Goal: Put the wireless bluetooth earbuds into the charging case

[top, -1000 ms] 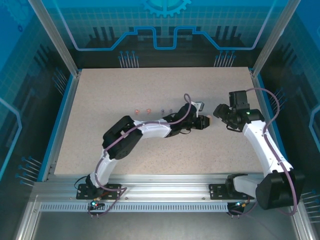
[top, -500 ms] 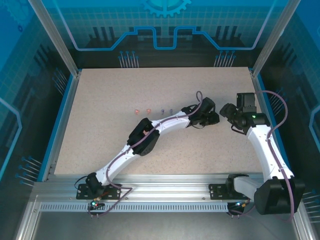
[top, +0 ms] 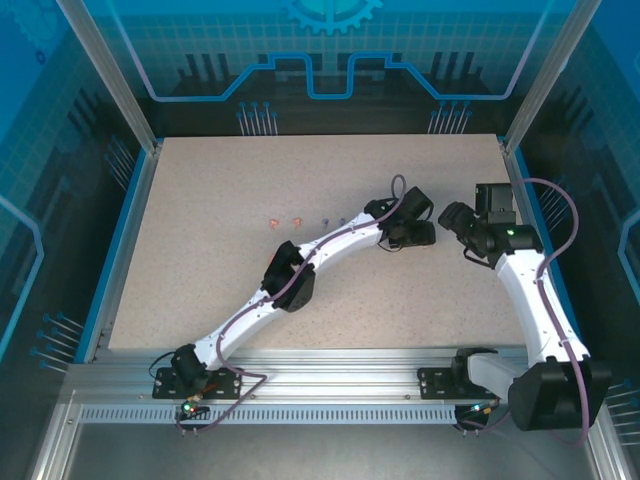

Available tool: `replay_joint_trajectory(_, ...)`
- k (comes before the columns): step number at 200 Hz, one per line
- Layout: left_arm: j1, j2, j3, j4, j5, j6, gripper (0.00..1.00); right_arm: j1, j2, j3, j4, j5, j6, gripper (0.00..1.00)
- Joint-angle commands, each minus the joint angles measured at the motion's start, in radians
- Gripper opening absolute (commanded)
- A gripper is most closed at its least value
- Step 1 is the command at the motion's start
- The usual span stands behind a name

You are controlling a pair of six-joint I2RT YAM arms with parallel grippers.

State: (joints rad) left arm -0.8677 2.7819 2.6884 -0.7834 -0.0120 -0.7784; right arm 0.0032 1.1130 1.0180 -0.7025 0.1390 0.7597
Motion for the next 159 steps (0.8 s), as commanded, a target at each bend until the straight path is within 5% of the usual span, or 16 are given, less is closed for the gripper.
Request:
replay_joint_trajectory(1,0.005,-0.122,0.033,-0.122,-0.096,0.110,0.76,-0.018,-0.035,0.042,-0.034,0.000,-0.005,0.78)
replay_joint_trajectory(57,0.003,-0.338,0.033,-0.242,-0.264,0.286,0.85,-0.019,-0.093,0.086,-0.107,0.014,-0.004,0.83)
replay_joint_trajectory(110,-0.026,-0.509,-0.013,-0.296,-0.033,0.438,0.86,-0.012,-0.135,0.105,-0.161,0.009,0.018,0.84)
replay_joint_trajectory(129,-0.046,-0.676,-0.269,-0.171,0.043,0.456,0.88,-0.002,-0.144,0.105,-0.165,0.010,0.025,0.84)
replay_joint_trajectory(159,-0.024,-1.108,-1.035,0.239,0.017,0.378,0.99,0.036,-0.145,0.101,-0.156,0.019,0.030,0.85)
